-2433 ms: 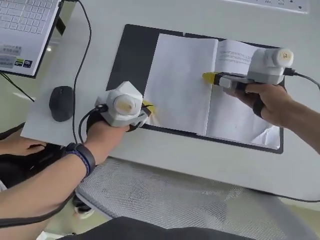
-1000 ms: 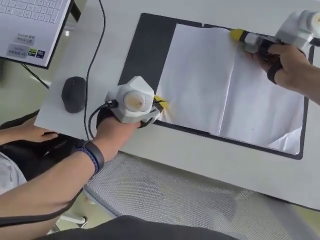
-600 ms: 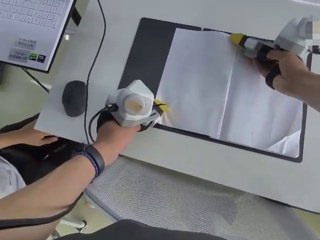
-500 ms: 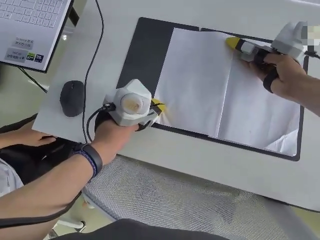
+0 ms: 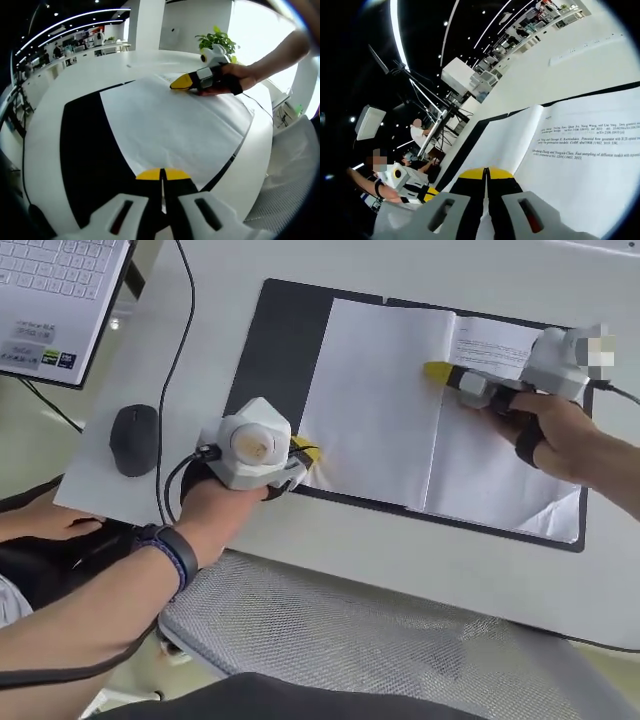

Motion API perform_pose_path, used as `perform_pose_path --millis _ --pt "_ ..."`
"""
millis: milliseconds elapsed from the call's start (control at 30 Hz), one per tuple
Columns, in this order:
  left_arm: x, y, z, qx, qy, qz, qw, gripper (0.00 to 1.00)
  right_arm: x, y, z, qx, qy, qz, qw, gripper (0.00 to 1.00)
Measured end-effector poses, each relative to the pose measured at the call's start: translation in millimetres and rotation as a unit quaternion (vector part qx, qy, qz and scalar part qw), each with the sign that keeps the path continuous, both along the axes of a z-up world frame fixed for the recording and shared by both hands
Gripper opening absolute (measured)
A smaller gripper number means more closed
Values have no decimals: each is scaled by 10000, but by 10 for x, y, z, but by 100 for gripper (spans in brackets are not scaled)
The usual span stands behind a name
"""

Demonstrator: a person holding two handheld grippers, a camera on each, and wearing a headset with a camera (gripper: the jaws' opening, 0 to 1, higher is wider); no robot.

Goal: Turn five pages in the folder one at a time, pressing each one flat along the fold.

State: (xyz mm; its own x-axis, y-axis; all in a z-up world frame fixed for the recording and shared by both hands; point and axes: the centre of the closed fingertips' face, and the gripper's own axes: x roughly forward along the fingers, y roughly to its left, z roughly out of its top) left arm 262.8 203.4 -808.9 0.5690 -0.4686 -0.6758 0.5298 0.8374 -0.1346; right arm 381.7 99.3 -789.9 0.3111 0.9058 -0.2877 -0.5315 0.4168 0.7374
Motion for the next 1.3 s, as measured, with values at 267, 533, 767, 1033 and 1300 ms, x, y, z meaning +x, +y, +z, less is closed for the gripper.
perform_pose_path --millis 267,533,767,1033,1300 --pt "1 -5 4 1 -14 -29 10000 0 -357 -88 -8 58 65 231 9997 0" --pt "17 -8 -7 4 -22 -46 10000 0 -825 -49 12 63 136 605 9981 0" --pt "26 -8 -18 9 -25 -40 10000 0 -1226 -37 12 134 262 849 9960 0" --pt "21 -10 -29 -2 -49 -51 10000 0 -1550 -35 9 166 348 998 9943 0" --pt "11 -9 -29 14 -54 -60 10000 0 -1695 -39 -1 119 373 1110 9930 0"
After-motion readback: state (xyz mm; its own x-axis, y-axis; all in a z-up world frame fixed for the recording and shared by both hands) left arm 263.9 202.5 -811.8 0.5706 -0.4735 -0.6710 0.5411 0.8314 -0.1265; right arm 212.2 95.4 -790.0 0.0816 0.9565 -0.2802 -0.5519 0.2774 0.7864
